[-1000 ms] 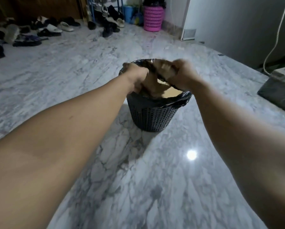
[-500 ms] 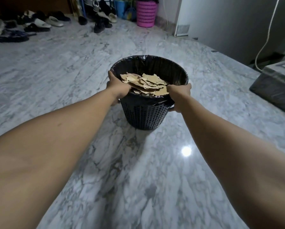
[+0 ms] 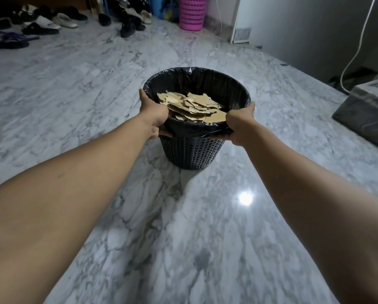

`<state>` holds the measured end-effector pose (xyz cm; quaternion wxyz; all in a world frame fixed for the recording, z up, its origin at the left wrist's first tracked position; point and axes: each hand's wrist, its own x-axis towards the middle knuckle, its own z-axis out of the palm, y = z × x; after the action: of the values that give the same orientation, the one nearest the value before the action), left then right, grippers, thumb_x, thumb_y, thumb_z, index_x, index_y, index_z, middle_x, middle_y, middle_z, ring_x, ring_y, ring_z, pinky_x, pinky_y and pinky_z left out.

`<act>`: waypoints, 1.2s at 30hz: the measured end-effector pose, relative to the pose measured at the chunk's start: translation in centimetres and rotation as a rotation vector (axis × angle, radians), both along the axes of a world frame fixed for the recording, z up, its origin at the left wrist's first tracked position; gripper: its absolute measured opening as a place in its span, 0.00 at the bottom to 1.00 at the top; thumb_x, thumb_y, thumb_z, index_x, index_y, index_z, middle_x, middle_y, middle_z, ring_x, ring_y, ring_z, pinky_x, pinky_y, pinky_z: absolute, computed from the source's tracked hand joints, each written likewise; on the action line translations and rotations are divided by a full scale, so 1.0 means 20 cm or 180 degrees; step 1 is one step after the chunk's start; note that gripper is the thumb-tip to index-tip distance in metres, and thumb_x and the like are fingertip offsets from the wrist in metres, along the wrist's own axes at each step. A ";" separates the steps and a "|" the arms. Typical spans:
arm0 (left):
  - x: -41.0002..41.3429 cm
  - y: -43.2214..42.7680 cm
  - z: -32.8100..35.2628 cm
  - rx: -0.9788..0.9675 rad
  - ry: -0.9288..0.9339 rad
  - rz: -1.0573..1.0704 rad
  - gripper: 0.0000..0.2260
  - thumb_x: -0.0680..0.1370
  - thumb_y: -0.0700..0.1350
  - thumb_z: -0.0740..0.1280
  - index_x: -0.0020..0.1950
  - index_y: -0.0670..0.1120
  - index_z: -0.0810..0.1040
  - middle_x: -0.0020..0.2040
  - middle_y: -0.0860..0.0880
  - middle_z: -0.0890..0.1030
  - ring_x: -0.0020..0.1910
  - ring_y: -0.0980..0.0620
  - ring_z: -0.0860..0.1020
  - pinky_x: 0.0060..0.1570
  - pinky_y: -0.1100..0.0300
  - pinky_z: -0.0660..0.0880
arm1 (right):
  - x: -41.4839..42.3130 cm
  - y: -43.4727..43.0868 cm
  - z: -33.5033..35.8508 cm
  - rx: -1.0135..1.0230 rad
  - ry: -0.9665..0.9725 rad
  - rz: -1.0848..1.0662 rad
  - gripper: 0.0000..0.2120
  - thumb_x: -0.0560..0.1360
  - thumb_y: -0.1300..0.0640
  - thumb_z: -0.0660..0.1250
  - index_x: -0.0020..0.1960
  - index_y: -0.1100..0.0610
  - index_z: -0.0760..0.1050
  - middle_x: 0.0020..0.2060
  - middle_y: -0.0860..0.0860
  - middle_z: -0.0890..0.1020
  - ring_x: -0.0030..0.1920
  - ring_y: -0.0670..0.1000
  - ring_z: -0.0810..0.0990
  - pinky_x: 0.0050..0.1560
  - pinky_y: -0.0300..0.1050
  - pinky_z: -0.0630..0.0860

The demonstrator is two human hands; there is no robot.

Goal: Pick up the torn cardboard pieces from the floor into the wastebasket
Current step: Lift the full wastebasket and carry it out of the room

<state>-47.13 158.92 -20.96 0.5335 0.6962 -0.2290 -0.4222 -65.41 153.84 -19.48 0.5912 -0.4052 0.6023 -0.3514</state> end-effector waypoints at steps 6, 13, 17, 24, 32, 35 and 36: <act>0.05 -0.03 -0.02 -0.0041 -0.0026 0.0031 0.42 0.75 0.31 0.56 0.77 0.64 0.40 0.68 0.48 0.73 0.40 0.42 0.84 0.29 0.44 0.80 | 0.05 -0.08 -0.04 -0.0084 0.0133 0.0090 0.40 0.78 0.71 0.49 0.77 0.36 0.43 0.53 0.54 0.69 0.42 0.61 0.86 0.39 0.65 0.83; 0.06 0.16 -0.11 -0.0030 -0.0139 0.0152 0.45 0.78 0.36 0.63 0.74 0.68 0.34 0.71 0.55 0.70 0.52 0.51 0.80 0.47 0.47 0.80 | 0.02 0.00 -0.11 -0.0407 0.0038 0.0313 0.41 0.75 0.73 0.53 0.74 0.34 0.49 0.67 0.53 0.69 0.47 0.64 0.85 0.38 0.66 0.82; 0.03 0.38 -0.11 0.0059 -0.0253 0.0193 0.47 0.77 0.30 0.61 0.76 0.67 0.37 0.77 0.57 0.60 0.46 0.65 0.72 0.51 0.50 0.80 | -0.01 0.30 -0.16 -0.0488 0.0149 0.0247 0.45 0.72 0.67 0.55 0.74 0.28 0.41 0.69 0.38 0.63 0.63 0.60 0.77 0.49 0.68 0.81; 0.07 0.99 0.20 0.0780 0.0067 0.0408 0.47 0.77 0.28 0.62 0.77 0.67 0.40 0.79 0.53 0.56 0.46 0.66 0.73 0.52 0.42 0.80 | 0.03 0.86 0.13 0.0216 0.0348 0.0534 0.45 0.74 0.68 0.53 0.75 0.30 0.40 0.72 0.37 0.62 0.68 0.57 0.72 0.55 0.67 0.80; 0.20 1.80 0.91 0.1542 0.0208 0.0704 0.47 0.78 0.33 0.67 0.77 0.65 0.38 0.80 0.51 0.55 0.41 0.69 0.69 0.34 0.66 0.71 | 0.22 1.55 0.84 0.0893 0.0537 0.0978 0.46 0.71 0.68 0.54 0.73 0.26 0.44 0.73 0.42 0.63 0.69 0.59 0.70 0.60 0.68 0.77; 0.28 2.06 1.32 0.1750 0.0280 0.0807 0.47 0.78 0.36 0.68 0.77 0.65 0.37 0.79 0.50 0.59 0.46 0.63 0.73 0.36 0.64 0.72 | 0.36 1.74 1.28 0.1028 0.0796 0.1258 0.45 0.73 0.70 0.53 0.76 0.31 0.41 0.69 0.39 0.62 0.68 0.53 0.68 0.63 0.66 0.75; 0.31 2.14 1.49 0.1785 0.0294 0.0854 0.46 0.78 0.37 0.68 0.77 0.64 0.38 0.78 0.50 0.60 0.52 0.59 0.74 0.41 0.62 0.73 | 0.40 1.80 1.43 0.1029 0.0861 0.1374 0.45 0.73 0.68 0.54 0.76 0.31 0.41 0.70 0.40 0.62 0.69 0.54 0.68 0.64 0.67 0.74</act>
<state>-40.83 201.71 8.80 0.3815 0.8203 0.0147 -0.4259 -57.31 189.85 9.14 0.6235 -0.4676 0.6237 -0.0600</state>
